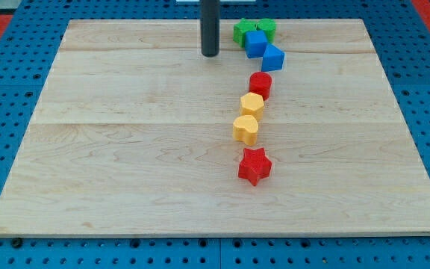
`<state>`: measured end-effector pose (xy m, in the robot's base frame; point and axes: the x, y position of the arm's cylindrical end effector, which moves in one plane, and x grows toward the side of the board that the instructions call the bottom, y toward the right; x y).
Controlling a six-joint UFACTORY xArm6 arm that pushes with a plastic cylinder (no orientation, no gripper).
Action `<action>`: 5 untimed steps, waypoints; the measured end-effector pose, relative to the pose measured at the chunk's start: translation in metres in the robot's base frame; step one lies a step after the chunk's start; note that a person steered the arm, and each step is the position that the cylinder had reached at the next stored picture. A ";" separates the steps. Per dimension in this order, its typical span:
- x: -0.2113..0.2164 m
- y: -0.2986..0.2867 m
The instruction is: Push the green blocks towards the top right
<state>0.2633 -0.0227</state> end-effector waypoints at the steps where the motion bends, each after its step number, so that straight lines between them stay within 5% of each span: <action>1: -0.026 -0.023; 2: -0.067 0.031; 5: -0.044 0.161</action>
<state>0.2196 0.1381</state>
